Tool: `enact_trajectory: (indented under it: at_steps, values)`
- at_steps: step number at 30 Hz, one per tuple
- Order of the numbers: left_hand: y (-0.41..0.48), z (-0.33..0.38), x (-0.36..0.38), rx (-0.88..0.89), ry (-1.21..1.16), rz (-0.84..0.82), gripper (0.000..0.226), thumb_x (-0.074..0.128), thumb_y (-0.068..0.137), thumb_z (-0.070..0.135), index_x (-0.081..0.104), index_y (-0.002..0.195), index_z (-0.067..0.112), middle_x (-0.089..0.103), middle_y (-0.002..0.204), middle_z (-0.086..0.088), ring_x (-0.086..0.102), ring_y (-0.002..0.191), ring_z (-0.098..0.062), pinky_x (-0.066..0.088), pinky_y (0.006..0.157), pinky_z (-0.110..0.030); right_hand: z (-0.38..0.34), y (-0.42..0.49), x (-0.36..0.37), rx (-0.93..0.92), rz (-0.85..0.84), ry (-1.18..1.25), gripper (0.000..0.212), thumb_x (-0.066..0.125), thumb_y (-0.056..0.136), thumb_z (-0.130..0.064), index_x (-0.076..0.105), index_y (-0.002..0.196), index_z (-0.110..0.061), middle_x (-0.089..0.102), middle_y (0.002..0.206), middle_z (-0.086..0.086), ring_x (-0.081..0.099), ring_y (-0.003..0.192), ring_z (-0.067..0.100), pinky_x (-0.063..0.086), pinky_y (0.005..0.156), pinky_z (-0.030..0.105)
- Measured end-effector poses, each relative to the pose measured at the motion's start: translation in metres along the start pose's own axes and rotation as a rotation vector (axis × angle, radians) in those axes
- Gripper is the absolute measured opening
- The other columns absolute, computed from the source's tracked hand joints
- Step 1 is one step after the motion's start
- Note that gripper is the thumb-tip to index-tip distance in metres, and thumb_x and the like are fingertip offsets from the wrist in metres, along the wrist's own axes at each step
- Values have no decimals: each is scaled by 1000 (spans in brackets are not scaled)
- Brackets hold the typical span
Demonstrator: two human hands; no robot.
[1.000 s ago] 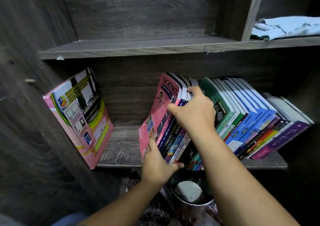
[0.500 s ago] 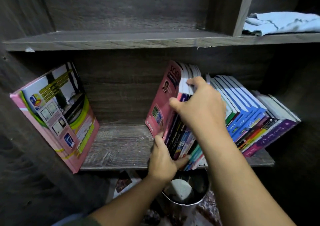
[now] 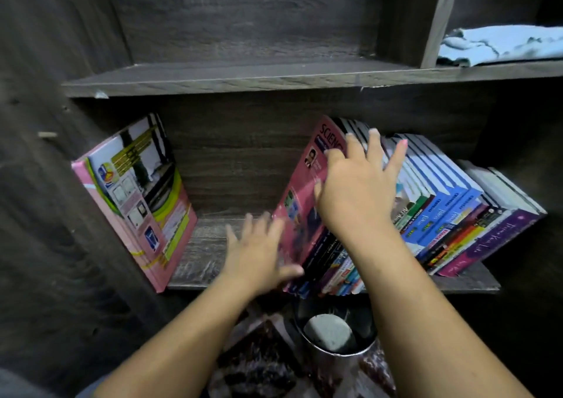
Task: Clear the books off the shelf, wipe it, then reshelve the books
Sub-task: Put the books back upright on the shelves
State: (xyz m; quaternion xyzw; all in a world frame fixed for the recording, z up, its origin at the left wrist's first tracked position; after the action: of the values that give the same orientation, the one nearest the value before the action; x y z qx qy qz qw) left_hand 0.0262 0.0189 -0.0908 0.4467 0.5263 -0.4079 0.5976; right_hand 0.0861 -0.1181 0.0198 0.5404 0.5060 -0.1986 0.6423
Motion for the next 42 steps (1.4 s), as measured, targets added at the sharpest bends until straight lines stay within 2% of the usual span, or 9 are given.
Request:
enact_trajectory:
  at_steps: [4,8,14,17,20,26,31,38,42]
  values:
    - [-14,-63,-60,-236,176,454,69,73,73,52,53,131,20,35,150,-17,19,142,-43,20,107,-70,-22,-2,15,-301,133,249,43,69,79,-28,65,121,-16,50,140,13,32,138,38,15,115,54]
    - [-28,-111,-85,-465,184,654,53,76,73,32,57,117,9,23,153,-25,18,138,-50,17,108,-67,-58,-15,73,-455,-21,453,36,70,73,-22,70,107,-12,62,121,16,54,118,38,42,103,50]
    - [-21,-130,-93,-524,231,737,84,73,80,23,26,146,0,22,153,-26,33,125,-43,38,97,-53,-79,-53,176,-430,-559,209,45,53,90,-29,49,132,-14,47,135,11,43,126,31,35,103,38]
    - [-10,-138,-106,-530,302,778,74,71,82,20,34,142,-1,50,125,-24,44,109,-43,40,84,-48,-83,-67,206,-402,-685,36,45,44,95,-29,42,137,-14,43,138,13,42,126,33,37,100,45]
    - [-5,-142,-104,-499,-23,844,53,68,84,22,47,131,7,57,114,-22,52,106,-42,39,86,-47,-87,-67,212,-379,-717,-23,41,39,97,-26,42,137,-15,44,139,12,43,126,33,36,99,46]
    - [-8,-121,-39,-520,-476,758,33,60,91,42,68,97,10,69,84,-22,64,85,-44,51,71,-43,-71,-31,133,-329,-351,-59,44,45,95,-32,48,137,-18,42,146,11,25,141,32,5,115,57]
    - [6,-90,-34,-381,-517,863,36,54,96,35,68,88,2,67,75,-25,63,74,-45,46,62,-41,-35,-3,56,-207,108,59,40,74,71,-30,71,108,-16,64,122,13,49,126,39,21,111,59]
    - [24,-9,-30,-241,-681,886,25,57,94,20,63,79,0,61,64,-23,60,60,-42,29,55,-33,1,-9,9,-83,239,83,42,67,78,-27,65,119,-23,59,131,6,42,132,35,11,109,67]
    - [32,34,-21,-175,-748,808,39,43,98,37,66,109,7,69,82,-16,65,75,-38,39,64,-36,39,-4,4,156,36,123,48,42,93,-52,50,133,-28,45,143,5,35,135,33,18,109,65]
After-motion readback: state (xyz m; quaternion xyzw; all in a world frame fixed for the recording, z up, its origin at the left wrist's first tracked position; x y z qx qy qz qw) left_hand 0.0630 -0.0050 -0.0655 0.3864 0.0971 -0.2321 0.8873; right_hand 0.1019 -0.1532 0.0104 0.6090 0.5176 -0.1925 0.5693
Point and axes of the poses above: each hand's wrist, its own y-axis towards the middle knuckle, its own x-axis out of the palm, z = x × y, the point moved 1 cm from there along y, towards the middle knuckle
